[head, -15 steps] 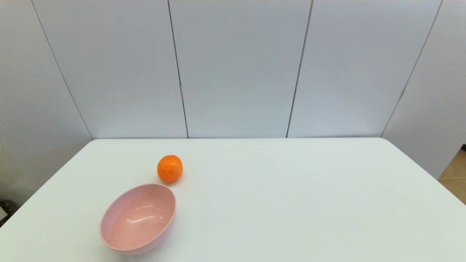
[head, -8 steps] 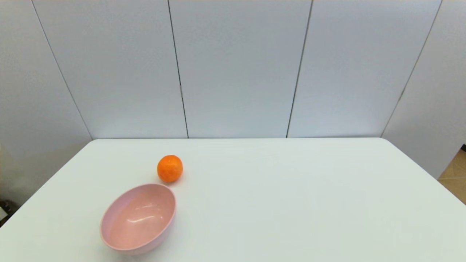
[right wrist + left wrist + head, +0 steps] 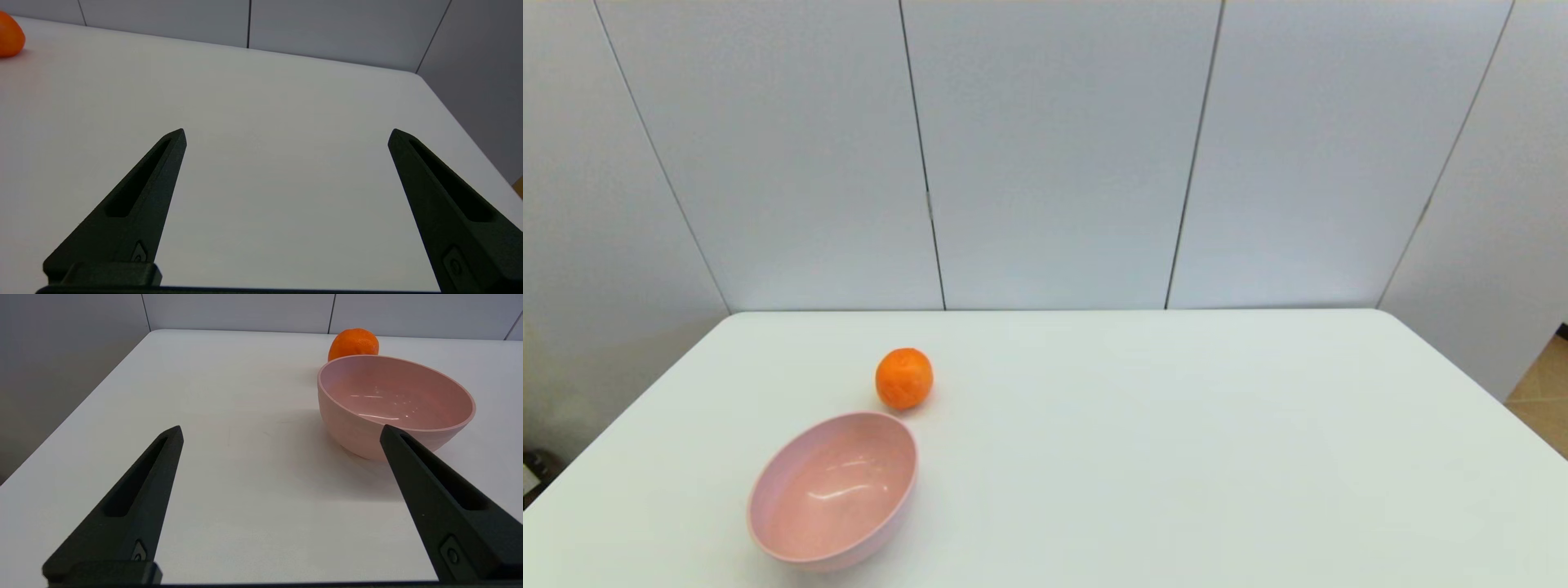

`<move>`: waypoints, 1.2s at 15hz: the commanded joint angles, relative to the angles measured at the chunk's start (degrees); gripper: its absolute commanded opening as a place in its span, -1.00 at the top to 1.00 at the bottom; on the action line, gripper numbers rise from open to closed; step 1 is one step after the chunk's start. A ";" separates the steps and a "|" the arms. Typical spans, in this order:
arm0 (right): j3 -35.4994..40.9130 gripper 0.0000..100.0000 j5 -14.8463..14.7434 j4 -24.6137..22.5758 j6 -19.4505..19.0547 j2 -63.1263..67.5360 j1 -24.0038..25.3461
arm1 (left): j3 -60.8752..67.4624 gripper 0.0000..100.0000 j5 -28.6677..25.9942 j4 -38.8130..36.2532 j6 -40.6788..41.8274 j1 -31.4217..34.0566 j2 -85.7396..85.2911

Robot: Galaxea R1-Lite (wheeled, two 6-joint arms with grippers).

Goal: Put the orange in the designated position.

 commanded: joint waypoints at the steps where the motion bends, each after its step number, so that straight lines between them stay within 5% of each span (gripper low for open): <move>1: 0.15 -1.00 -0.32 0.07 1.01 0.13 0.00 | 0.00 -1.00 0.00 -0.06 -0.04 0.01 -0.01; 12: 0.24 -1.00 -1.37 0.15 1.71 0.13 0.00 | 0.00 -1.00 0.00 -0.06 -0.04 0.01 0.07; 18: 3.05 -1.00 -3.75 -1.87 -2.07 0.13 0.00 | 0.00 -1.00 0.00 -0.06 -0.04 0.01 0.07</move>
